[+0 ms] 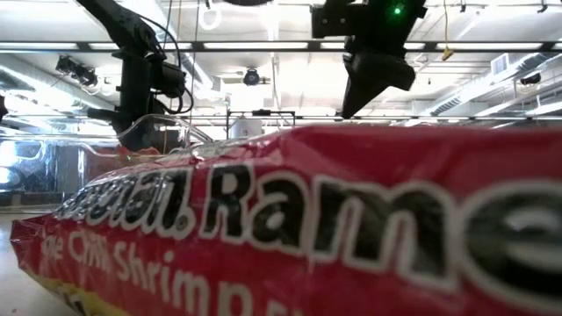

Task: Sort Maruchan noodles
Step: Put the orange noodle pack into the top left transparent bin

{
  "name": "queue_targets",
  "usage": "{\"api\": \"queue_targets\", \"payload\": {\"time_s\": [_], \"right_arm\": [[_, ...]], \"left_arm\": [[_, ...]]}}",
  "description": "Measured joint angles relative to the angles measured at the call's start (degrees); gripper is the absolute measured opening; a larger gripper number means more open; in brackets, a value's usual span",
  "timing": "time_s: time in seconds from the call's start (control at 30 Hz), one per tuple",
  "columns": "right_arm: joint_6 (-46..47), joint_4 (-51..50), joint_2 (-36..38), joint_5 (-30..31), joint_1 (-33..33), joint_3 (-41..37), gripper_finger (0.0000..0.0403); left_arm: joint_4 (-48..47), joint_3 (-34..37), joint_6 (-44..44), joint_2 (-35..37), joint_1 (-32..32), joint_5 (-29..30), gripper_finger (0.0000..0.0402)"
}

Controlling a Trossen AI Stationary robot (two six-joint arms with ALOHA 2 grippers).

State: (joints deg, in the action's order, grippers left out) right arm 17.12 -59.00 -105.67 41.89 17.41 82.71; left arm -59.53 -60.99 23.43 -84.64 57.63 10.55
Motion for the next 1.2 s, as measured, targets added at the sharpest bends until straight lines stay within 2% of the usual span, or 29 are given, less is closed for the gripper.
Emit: {"api": "queue_targets", "payload": {"time_s": [0.13, 0.3, 0.5, 0.6, 0.7, 0.8, 0.9, 1.03, 1.2], "right_arm": [[-2.7, -4.8, 0.0, 0.1, 0.2, 1.1, 0.0014], [-4.0, -11.9, 1.0, 0.6, 0.8, 3.1, 0.0014], [-9.6, -16.0, 7.3, 6.5, 2.1, 4.3, 0.0014], [-10.7, -15.3, 11.0, 6.9, 1.9, 4.3, 0.0014], [-10.7, -13.6, 14.5, 6.5, 1.0, 4.3, 0.0014], [-10.5, -11.1, 17.4, 6.2, 0.2, 4.3, 0.0014], [-9.4, -8.9, 19.4, 6.9, 0.0, 4.2, 0.0014], [-9.1, -5.0, 21.5, 8.1, 0.7, 2.2, 0.0014], [-5.1, -4.0, 21.7, 8.0, 1.4, -0.2, 0.0014]], "left_arm": [[0.1, 0.0, -0.6, 0.0, -0.6, 0.0, 0.003], [-0.3, 0.0, -2.4, 0.0, -1.2, 0.3, 0.0066], [-1.2, -0.4, -3.2, 0.0, -1.3, 0.8, 0.0096], [-3.3, -3.0, -3.2, -0.1, -1.3, 0.8, 0.0098], [-6.4, -7.4, -3.7, -0.1, -1.3, -2.0, 0.0098], [-11.6, -12.5, -5.5, 0.2, -2.2, -8.4, 0.0098], [-16.5, -15.7, -6.5, 2.4, -6.1, -15.1, 0.0098], [-19.3, -16.3, -5.0, 7.7, -15.0, -22.0, 0.0098], [-20.5, -16.3, 5.2, 15.1, -30.9, -27.9, 0.0098]]}}
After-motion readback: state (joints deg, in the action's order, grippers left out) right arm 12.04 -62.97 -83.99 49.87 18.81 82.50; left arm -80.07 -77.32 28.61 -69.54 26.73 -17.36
